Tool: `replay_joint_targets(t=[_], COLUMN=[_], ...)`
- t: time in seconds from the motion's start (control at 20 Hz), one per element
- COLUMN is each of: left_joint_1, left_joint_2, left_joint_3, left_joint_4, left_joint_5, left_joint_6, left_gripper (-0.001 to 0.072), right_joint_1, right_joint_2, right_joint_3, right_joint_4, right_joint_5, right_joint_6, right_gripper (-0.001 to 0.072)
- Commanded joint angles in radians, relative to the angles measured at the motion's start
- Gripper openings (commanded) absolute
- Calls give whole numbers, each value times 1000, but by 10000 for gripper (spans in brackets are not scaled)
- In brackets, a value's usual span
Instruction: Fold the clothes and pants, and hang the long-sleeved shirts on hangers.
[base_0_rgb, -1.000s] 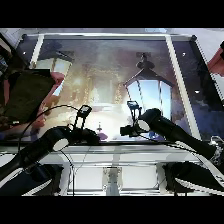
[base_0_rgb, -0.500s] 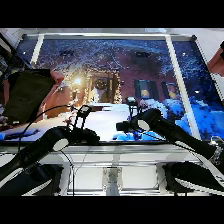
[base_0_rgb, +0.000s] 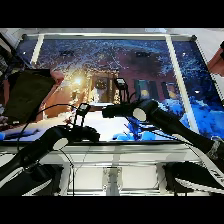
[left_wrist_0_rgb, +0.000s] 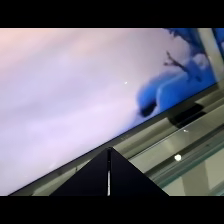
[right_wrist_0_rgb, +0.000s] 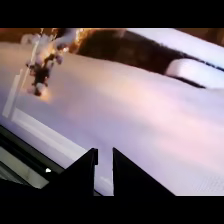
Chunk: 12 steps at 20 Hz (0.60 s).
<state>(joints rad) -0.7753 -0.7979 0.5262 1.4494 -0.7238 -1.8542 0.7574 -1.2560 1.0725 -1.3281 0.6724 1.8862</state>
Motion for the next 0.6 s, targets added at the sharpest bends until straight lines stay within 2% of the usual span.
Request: replay_joint_targets(t=[0.0, 0.1, 0.15, 0.2, 0.25, 0.3, 0.35, 0.4, 0.45, 0.55], left_joint_1=[41, 166, 267, 414, 589, 757, 936, 1090, 1221, 1392], left_joint_2=[10, 10, 10, 10, 10, 10, 9, 5, -7, -63], left_joint_3=[2, 8, 13, 23, 41, 61, 89, 117, 151, 228], left_joint_4=[283, 529, 637, 711, 719, 691, 620, 525, 443, 346], left_joint_5=[6, -7, -30, -37, -15, 22, 68, 108, 132, 164], left_joint_6=[-13, -185, -244, -296, -294, -259, -173, -59, 34, 28], left_gripper=[34, 30, 28, 28, 28, 28, 28, 28, 28, 27], right_joint_1=[-38, -62, -68, -70, -70, -70, -70, -70, -70, -69], right_joint_2=[-36, -49, -52, -52, -52, -52, -52, -52, -52, -54], right_joint_3=[40, 40, 40, 40, 40, 40, 40, 40, 40, 40], right_joint_4=[-11, -11, -11, -11, -11, -11, -11, -11, -11, -3], right_joint_5=[34, 84, 107, 122, 129, 132, 132, 132, 132, 133], right_joint_6=[-21, -21, -21, -21, -22, -22, -23, -23, -24, -51], right_gripper=[127, 127, 127, 128, 128, 129, 151, 237, 260, 260])
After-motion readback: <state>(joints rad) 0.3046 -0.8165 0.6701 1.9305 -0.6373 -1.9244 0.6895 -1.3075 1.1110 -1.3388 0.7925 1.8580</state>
